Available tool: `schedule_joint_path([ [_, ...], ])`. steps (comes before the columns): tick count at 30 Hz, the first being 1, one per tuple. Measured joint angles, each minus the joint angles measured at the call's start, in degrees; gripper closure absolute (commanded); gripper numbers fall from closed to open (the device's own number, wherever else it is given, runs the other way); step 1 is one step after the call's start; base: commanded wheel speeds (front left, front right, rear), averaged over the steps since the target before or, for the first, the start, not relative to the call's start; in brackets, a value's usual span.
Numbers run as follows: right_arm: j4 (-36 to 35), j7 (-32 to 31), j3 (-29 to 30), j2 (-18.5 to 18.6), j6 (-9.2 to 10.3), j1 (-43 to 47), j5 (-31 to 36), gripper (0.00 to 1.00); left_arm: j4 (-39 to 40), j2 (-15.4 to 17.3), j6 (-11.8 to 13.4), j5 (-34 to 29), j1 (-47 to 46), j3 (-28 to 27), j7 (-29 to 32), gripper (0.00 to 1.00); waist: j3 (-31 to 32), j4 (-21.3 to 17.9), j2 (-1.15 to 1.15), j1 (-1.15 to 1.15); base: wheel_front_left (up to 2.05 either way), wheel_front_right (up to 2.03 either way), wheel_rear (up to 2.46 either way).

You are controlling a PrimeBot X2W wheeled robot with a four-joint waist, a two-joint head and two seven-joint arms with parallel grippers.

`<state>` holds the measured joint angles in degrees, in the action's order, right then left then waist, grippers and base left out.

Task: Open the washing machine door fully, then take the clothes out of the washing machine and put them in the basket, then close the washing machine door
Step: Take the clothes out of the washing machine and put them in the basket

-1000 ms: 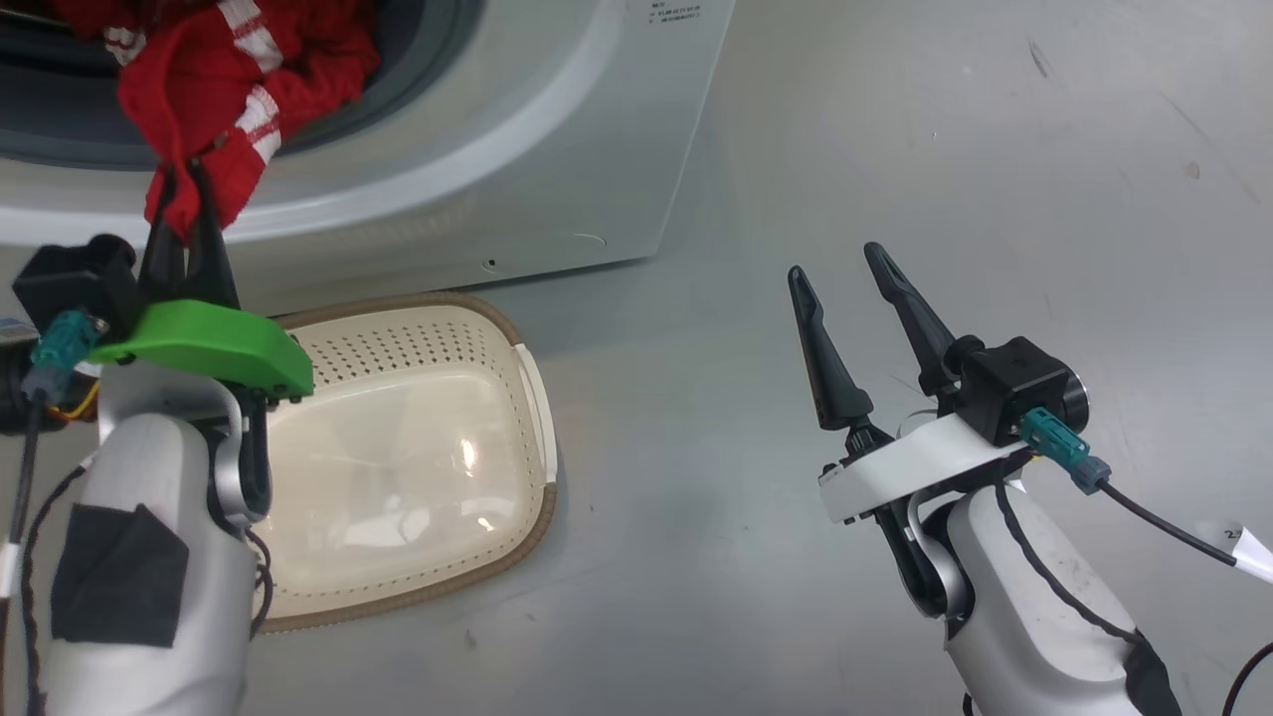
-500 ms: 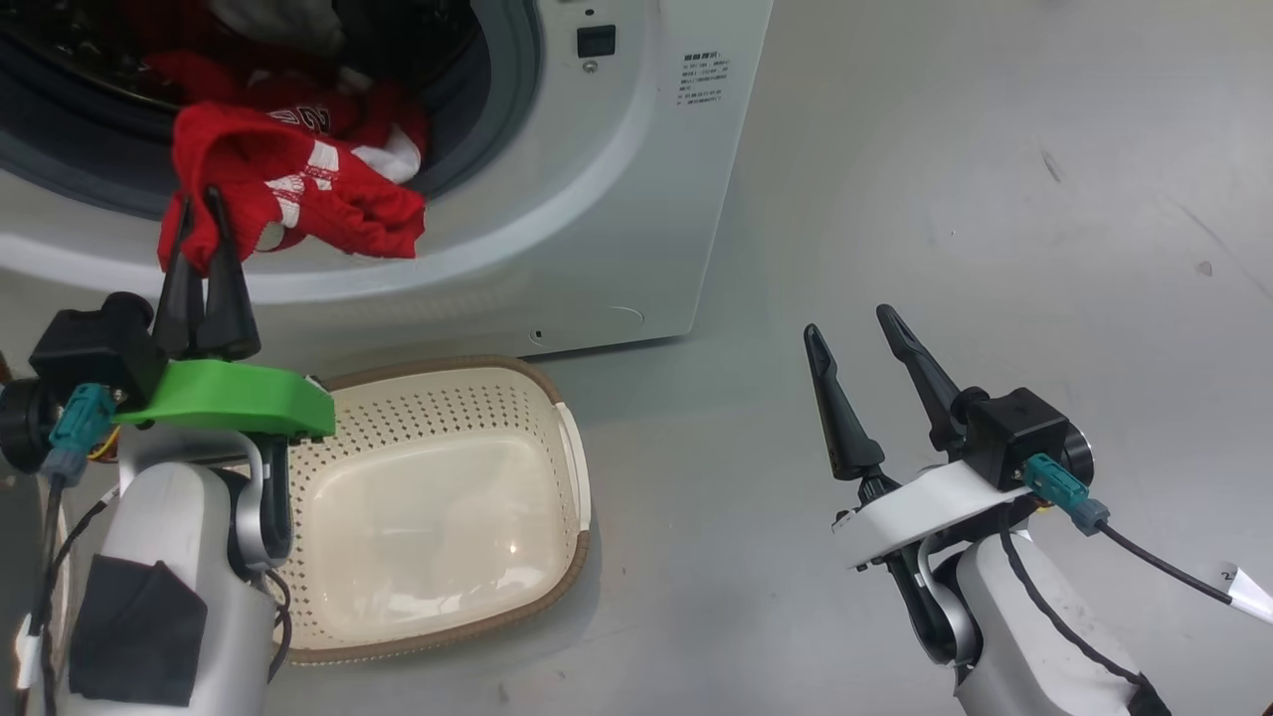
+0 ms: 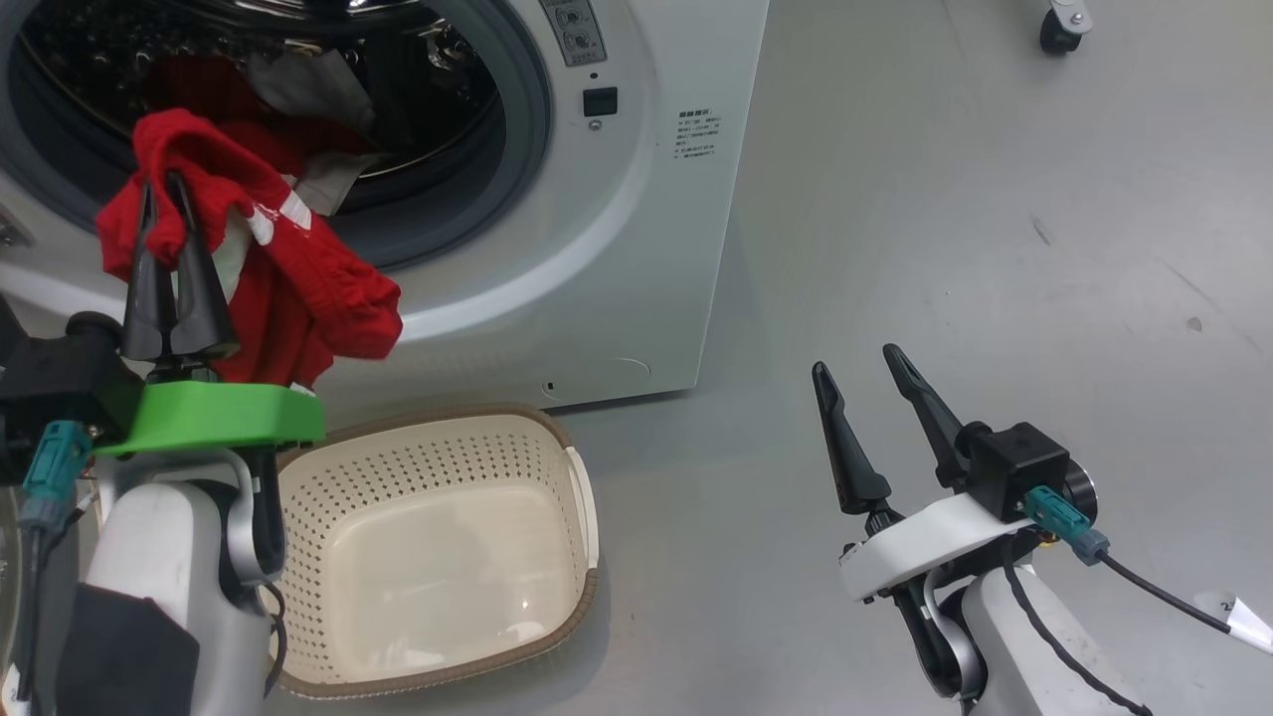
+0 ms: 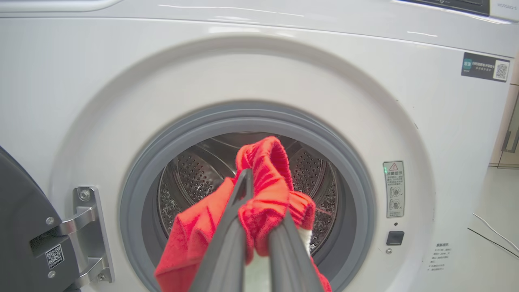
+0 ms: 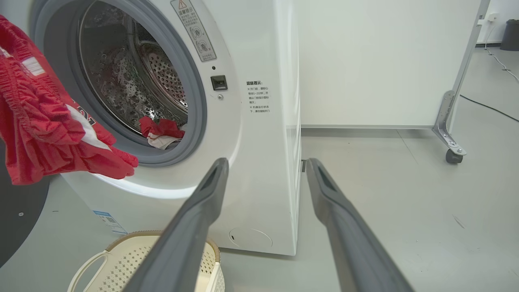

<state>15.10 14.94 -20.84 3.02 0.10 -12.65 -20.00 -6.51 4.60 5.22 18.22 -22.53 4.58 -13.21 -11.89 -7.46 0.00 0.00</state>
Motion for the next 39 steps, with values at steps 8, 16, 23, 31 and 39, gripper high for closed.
schedule_joint_path([
  [8, 0.00, 0.00, 0.43, 0.00, 0.03, 1.47, 0.02, 0.00, 3.76, 0.02, 0.14, -1.30, 4.26, 1.19, 0.14, 1.00, 2.02, 0.20, 0.00, 0.00, 0.00, 0.00, 0.00],
  [16, -0.57, 0.00, 0.75, 0.00, 0.04, 1.86, 0.51, 0.00, 4.12, 0.02, 0.55, -1.34, 10.62, 1.32, 3.80, 1.00, 2.10, 0.69, 0.00, 0.00, 0.00, 0.00, 0.00],
  [23, -1.94, 0.00, 0.52, -0.01, 0.03, 2.25, 1.04, 0.00, 1.26, -0.55, 0.63, 0.74, 15.79, 2.13, 7.15, 1.00, 0.25, 0.77, 0.00, 0.00, 0.00, 0.00, 0.00],
  [31, -3.54, 0.00, 0.05, -0.01, -0.01, 1.76, 1.08, 0.00, -3.42, -1.20, 0.70, 2.91, 16.79, 2.63, 9.21, 1.00, -3.49, 0.28, 0.00, 0.00, 0.00, 0.00, 0.00],
  [39, -5.38, 0.00, -0.77, 0.00, -0.03, -0.90, 1.08, 0.00, -8.69, -1.23, 0.70, 3.96, 15.33, 2.35, 11.23, 1.00, -8.68, -0.94, 0.00, 0.00, 0.00, 0.00, 0.00],
])
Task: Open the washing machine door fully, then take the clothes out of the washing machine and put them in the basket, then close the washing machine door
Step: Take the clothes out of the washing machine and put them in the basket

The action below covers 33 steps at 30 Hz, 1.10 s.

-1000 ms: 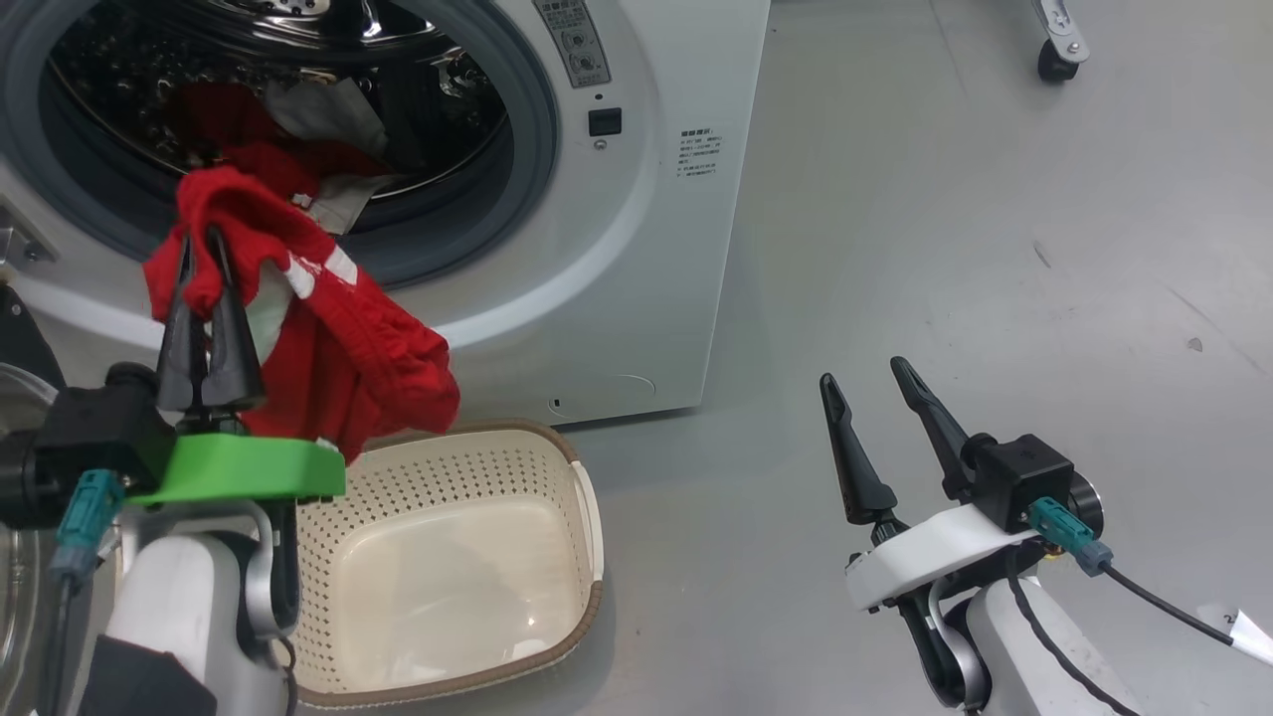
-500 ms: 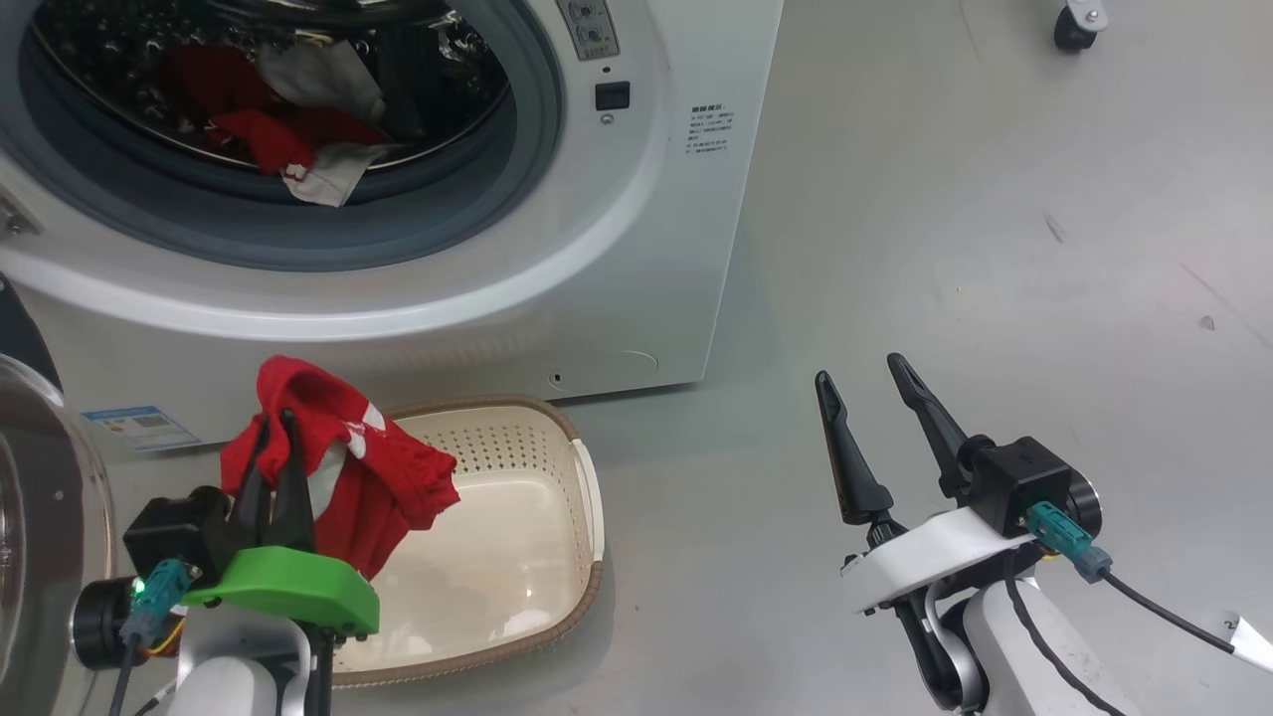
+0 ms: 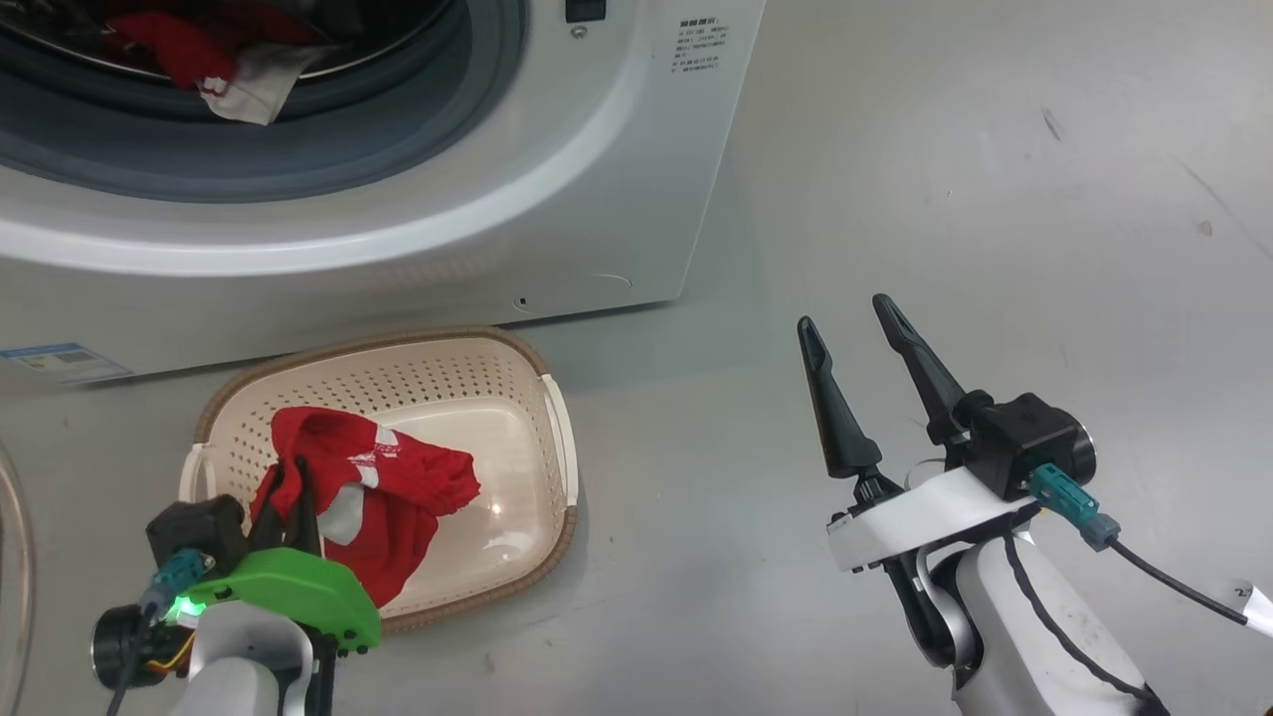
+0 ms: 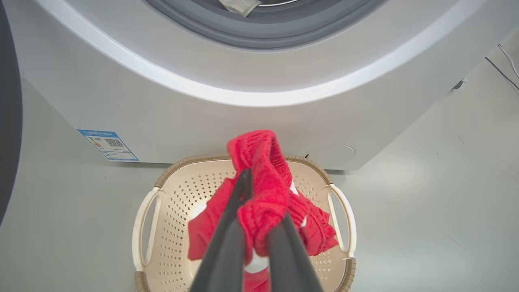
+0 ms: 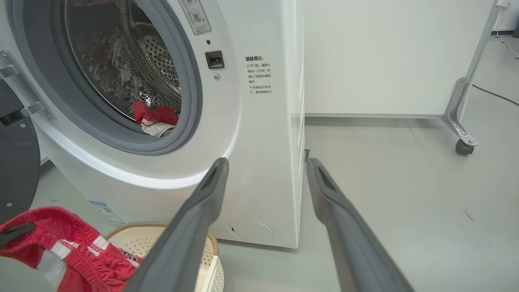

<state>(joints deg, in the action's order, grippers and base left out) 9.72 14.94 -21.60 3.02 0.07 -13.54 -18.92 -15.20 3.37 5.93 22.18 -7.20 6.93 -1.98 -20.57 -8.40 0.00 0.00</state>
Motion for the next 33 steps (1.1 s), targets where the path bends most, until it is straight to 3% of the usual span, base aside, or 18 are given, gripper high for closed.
schedule_joint_path([
  [21, -4.26, 0.00, -1.47, 0.00, 0.07, -6.59, -2.74, 0.00, -16.81, 2.44, -0.18, 1.07, -16.60, -1.59, 7.14, 1.00, -14.78, -5.53, 0.00, 0.00, 0.00, 0.00, 0.00],
  [33, -4.72, 0.00, -1.67, -0.01, 0.51, -9.25, -3.26, 0.00, -25.59, 2.46, -0.18, 2.09, -22.02, -2.94, 7.78, 1.00, -20.31, -8.04, 0.00, 0.00, 0.00, 0.00, 0.00],
])
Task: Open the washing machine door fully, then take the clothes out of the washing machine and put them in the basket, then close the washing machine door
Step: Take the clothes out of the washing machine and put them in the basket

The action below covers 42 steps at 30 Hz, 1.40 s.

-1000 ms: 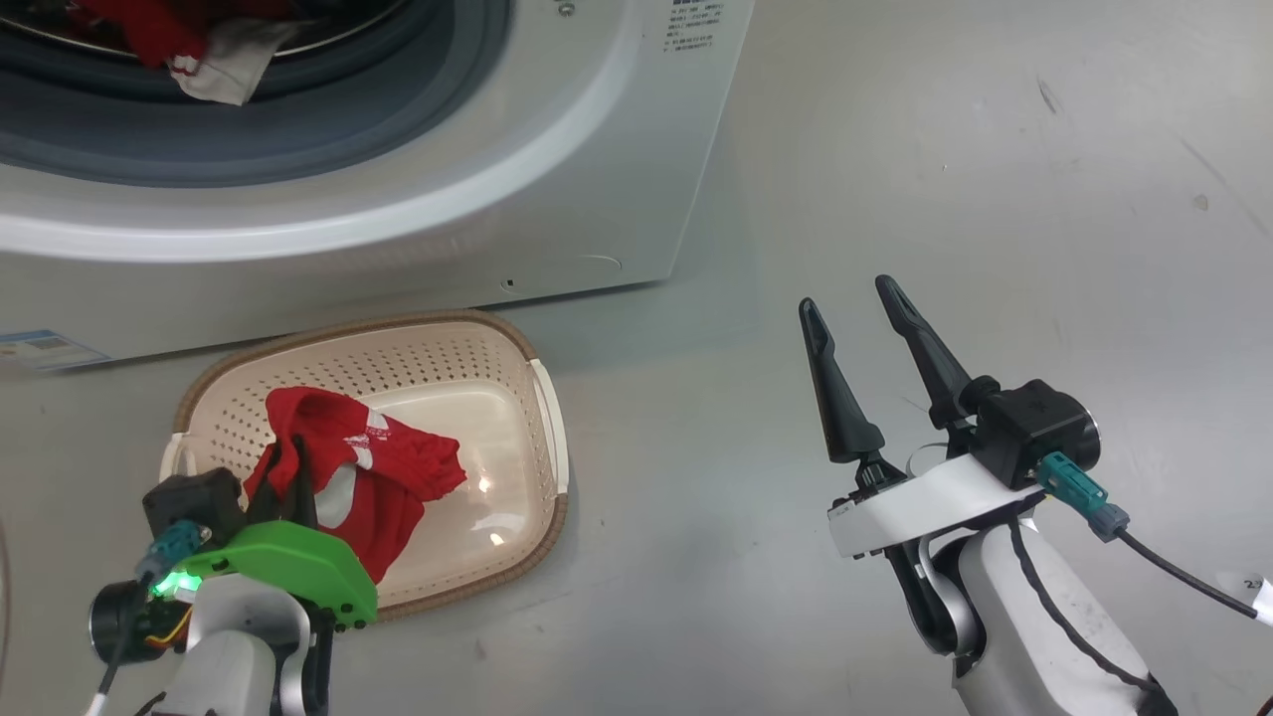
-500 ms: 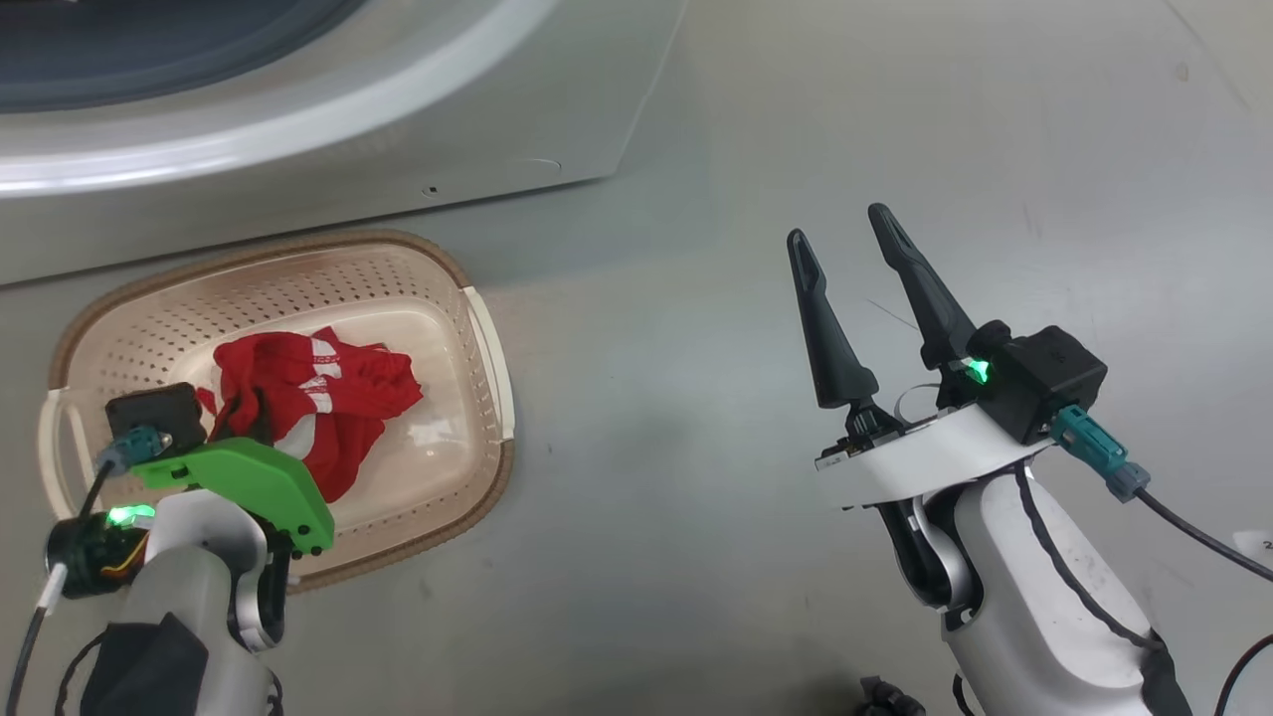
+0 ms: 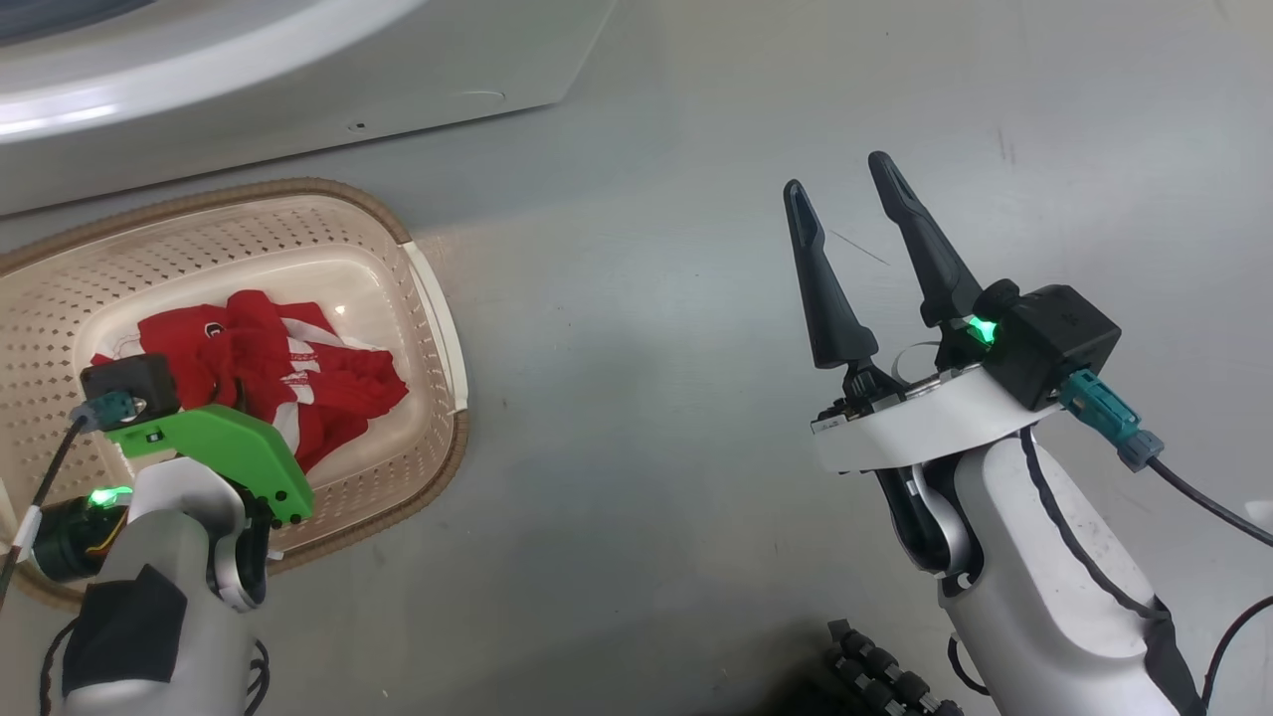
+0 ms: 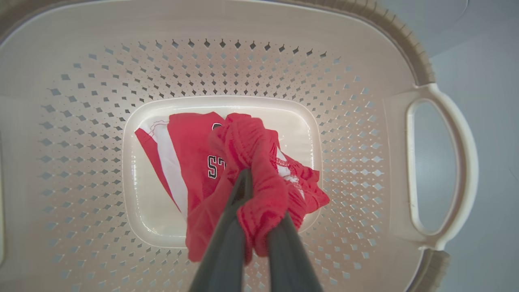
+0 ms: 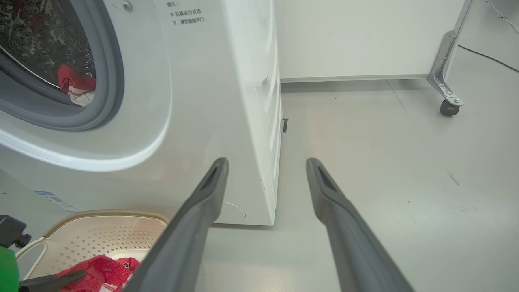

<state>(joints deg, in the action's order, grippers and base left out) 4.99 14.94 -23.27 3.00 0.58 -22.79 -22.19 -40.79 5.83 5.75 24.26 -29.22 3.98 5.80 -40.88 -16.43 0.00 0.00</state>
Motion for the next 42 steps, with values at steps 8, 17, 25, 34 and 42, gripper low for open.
schedule_joint_path([
  [8, 0.36, 0.00, -0.29, -0.02, 0.09, -0.55, -0.21, 0.00, -4.15, -0.10, -0.60, 1.03, -2.48, -0.25, -1.35, 0.00, -0.60, -0.23, 0.00, 0.00, 0.00, 0.00, 0.00],
  [17, 2.26, 0.00, 0.03, -0.02, 0.10, -0.82, -0.52, 0.00, -8.16, -0.97, -1.54, 1.82, -3.19, -1.18, -5.97, 0.00, 1.29, 0.23, 0.00, 0.00, 0.00, 0.00, 0.00],
  [25, 4.55, 0.00, 0.74, -0.01, 0.09, -0.65, -0.37, 0.00, -9.55, -1.55, -3.44, 1.31, -3.16, -0.25, -12.33, 0.00, 4.47, 1.48, 0.00, 0.00, 0.00, 0.00, 0.00],
  [34, 6.83, 0.00, 2.79, -0.01, 0.10, 1.44, 0.88, 0.00, -9.62, -1.91, -5.10, 0.65, -2.90, 1.03, -18.92, 0.00, 9.02, 3.05, 0.00, 0.00, 0.00, 0.00, 0.00],
  [42, 8.45, 0.00, 4.78, -0.01, 0.12, 4.85, 1.26, 0.00, -6.39, -3.05, -6.35, -1.26, -1.63, 2.81, -20.07, 0.00, 14.19, 5.35, 0.00, 0.00, 0.00, 0.00, 0.00],
])
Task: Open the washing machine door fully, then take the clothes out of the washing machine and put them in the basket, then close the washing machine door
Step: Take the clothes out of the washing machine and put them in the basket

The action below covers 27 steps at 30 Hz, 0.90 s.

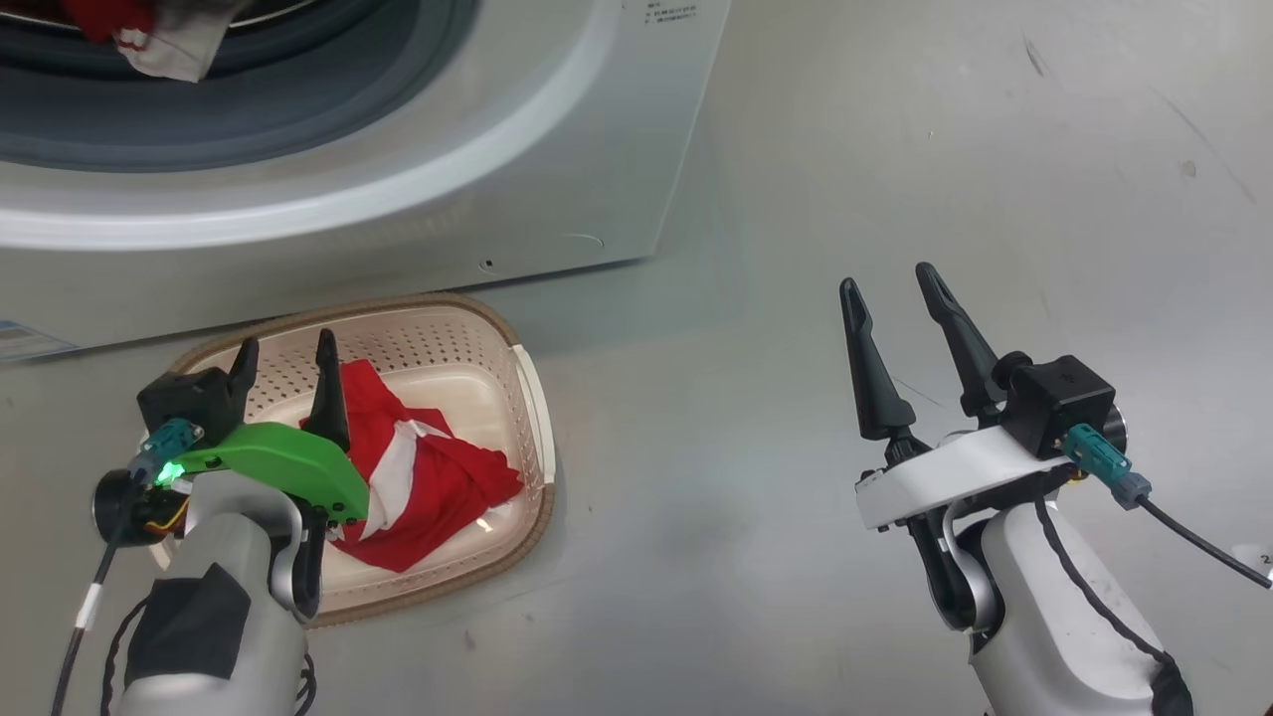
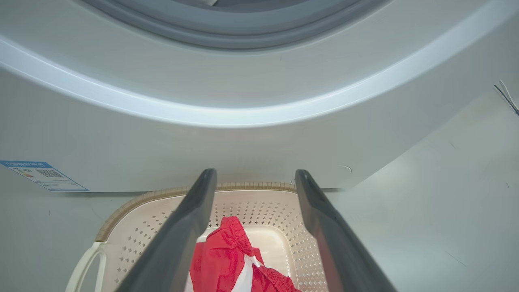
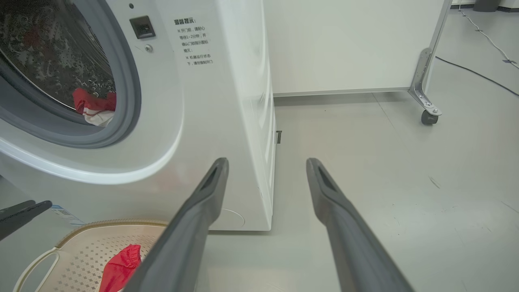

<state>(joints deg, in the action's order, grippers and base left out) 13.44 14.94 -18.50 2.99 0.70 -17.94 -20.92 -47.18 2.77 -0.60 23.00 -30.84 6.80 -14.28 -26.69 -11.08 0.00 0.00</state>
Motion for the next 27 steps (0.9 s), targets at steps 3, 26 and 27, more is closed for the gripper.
schedule_joint_path([
  [3, 0.54, 0.00, 0.83, 0.04, -0.01, 1.47, 0.32, 0.00, 3.19, -0.14, -0.57, -0.81, 0.25, 0.76, -0.02, 0.00, 2.69, 1.33, 0.00, 0.00, 0.00, 0.00, 0.00],
  [26, 1.90, 0.00, 2.26, 0.10, -0.04, 9.05, 1.42, 0.00, 22.63, -0.30, 0.89, -4.95, 14.37, 1.59, -0.15, 0.00, 17.76, 6.96, 0.00, 0.00, 0.00, 0.00, 0.00],
  [27, 1.94, 0.00, 2.43, 0.10, -0.03, 9.50, 1.42, 0.00, 23.23, -0.30, 0.89, -4.95, 15.41, 2.07, -0.15, 0.00, 18.33, 7.06, 0.00, 0.00, 0.00, 0.00, 0.00],
])
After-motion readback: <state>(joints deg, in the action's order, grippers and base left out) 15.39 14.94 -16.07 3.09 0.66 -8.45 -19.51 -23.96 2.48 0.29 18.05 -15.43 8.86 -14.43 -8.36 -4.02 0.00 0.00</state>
